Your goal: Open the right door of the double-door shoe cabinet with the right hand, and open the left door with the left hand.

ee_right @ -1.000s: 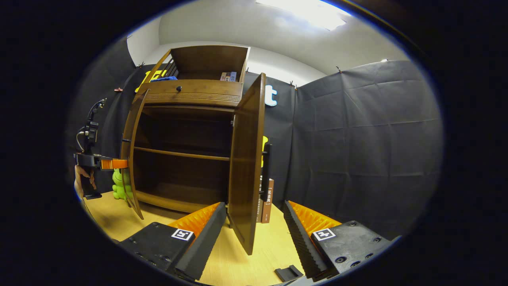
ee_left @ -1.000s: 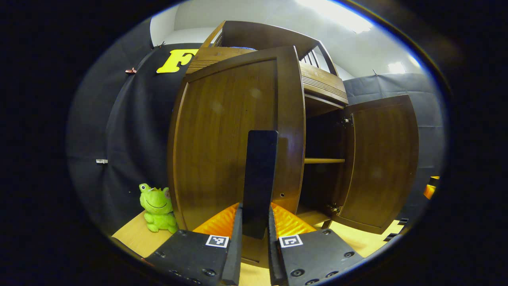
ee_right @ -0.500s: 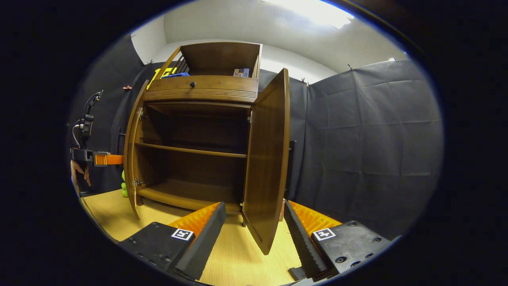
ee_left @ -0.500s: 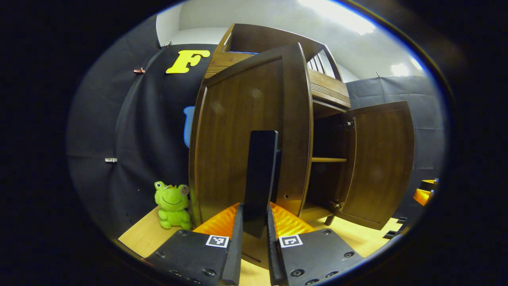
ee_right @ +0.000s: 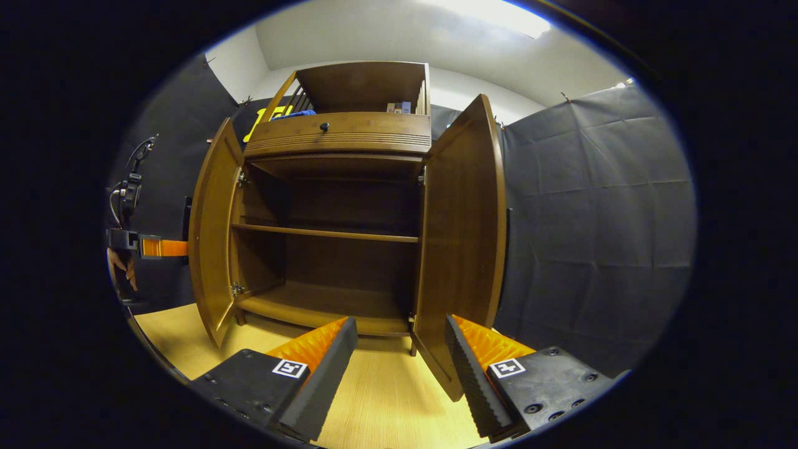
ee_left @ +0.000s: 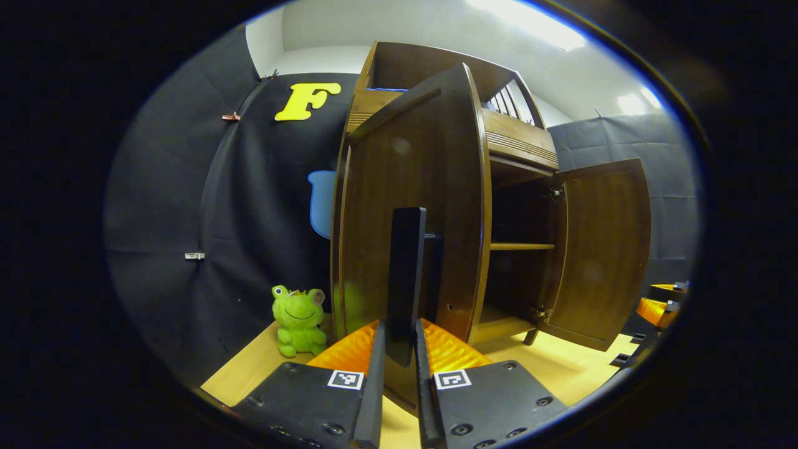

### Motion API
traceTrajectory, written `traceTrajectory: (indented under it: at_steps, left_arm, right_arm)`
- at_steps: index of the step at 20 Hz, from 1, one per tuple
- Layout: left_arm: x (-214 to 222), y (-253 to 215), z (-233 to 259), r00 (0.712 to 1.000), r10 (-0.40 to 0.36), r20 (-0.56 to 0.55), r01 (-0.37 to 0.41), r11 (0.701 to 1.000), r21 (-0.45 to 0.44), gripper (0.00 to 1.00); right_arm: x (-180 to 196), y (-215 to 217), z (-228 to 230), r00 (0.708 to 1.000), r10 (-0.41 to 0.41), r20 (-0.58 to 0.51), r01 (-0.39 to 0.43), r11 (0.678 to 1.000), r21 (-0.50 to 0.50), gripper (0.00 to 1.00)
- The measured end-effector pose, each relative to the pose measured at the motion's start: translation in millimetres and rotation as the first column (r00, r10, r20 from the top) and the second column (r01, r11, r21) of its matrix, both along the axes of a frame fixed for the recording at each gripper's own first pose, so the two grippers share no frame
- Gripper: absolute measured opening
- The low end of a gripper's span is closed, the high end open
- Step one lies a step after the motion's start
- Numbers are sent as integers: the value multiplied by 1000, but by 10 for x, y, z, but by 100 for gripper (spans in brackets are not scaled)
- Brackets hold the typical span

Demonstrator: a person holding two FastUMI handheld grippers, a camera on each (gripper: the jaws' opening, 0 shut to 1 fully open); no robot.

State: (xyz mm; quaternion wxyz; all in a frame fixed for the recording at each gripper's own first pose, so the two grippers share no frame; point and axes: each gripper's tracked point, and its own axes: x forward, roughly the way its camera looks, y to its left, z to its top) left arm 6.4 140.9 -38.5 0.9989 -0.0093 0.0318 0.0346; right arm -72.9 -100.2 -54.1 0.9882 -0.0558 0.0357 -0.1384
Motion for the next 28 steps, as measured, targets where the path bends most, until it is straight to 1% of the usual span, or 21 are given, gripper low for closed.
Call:
traceTrajectory:
  at_steps: [2,6,11,13,14,16,17,19,22,23,24,26,27,28]
  left_arm:
    - [-57,55,-10,1000,14,-2,-14,1000,14,27]
    - [-146,215,2,998,67,-2,-67,997,49,27]
    - [-265,449,25,993,116,1,-116,993,3,27]
    - [-358,627,54,985,172,7,-172,985,12,27]
    - [-392,730,45,981,196,11,-196,980,22,21]
    - [-454,887,37,971,241,10,-241,970,22,22]
    - [-474,926,19,969,248,1,-248,969,14,22]
    - [-546,898,-3,971,239,-10,-240,971,-13,22]
    - [-680,935,124,960,279,29,-280,960,24,22]
    - [-704,857,154,963,268,34,-269,963,26,22]
    - [-738,723,182,970,241,37,-242,970,15,22]
    - [-763,564,255,973,225,49,-225,974,6,22]
    - [-762,425,267,980,195,49,-196,981,5,19]
    - [-755,295,264,984,173,45,-173,985,-4,22]
  right_arm:
    - [39,86,-25,1000,18,-5,-18,1000,5,90]
    - [65,179,-78,999,39,-21,-39,999,8,90]
    - [115,296,-135,998,60,-32,-59,998,26,90]
    - [134,341,-145,997,68,-35,-66,997,31,90]
    - [142,374,-155,997,73,-35,-71,997,34,91]
    - [173,444,-160,996,87,-37,-85,996,37,90]
    - [191,477,-163,995,93,-38,-92,995,38,90]
    - [214,540,-167,993,109,-39,-107,993,43,90]
    - [226,590,-143,993,113,-29,-111,993,49,90]
    - [232,611,-124,993,115,-26,-114,992,54,90]
    - [232,632,-125,992,120,-24,-118,991,61,92]
    - [237,669,-89,991,129,-24,-127,990,66,89]
    - [236,688,-64,991,133,-22,-131,989,62,90]
    - [225,690,-39,991,136,-21,-134,989,56,92]
